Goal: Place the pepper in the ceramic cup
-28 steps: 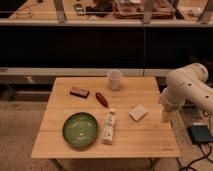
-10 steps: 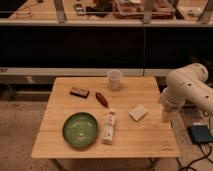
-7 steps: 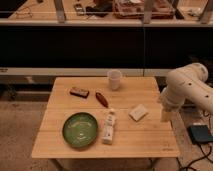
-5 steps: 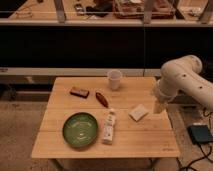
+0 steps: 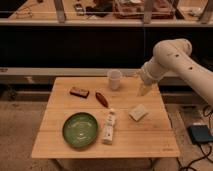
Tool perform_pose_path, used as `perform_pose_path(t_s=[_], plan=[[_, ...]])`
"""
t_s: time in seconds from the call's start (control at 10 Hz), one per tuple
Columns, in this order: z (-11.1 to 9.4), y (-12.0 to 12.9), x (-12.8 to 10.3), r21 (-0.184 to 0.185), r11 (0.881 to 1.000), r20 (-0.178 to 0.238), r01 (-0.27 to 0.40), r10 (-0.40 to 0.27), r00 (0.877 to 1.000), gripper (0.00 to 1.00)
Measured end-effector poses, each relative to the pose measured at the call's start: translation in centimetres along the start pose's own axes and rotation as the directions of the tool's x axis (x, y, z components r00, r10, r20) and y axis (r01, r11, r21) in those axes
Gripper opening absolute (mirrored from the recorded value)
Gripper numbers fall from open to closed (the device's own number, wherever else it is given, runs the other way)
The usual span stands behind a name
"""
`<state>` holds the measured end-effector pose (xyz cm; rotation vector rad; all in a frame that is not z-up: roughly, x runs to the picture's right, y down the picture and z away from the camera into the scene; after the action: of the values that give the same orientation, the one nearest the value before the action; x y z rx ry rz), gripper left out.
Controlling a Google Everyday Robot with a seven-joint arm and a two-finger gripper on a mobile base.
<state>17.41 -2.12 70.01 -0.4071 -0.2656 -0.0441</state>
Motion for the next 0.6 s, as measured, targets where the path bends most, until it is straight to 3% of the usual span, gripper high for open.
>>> perform_pose_path(t_s=[0.3,0.5,0.6], plan=[[0.1,-0.3,-0.2,0.017,1.0,0.014,0.023,-0.023,1.0,0.65],[0.4,-1.7,0.0,0.067,0.991,0.015,0.118,-0.119,0.993,0.65],[0.5,-2.9,-0.2,0.106,0.975,0.017,0.197,-0.2,0.98,0.65]])
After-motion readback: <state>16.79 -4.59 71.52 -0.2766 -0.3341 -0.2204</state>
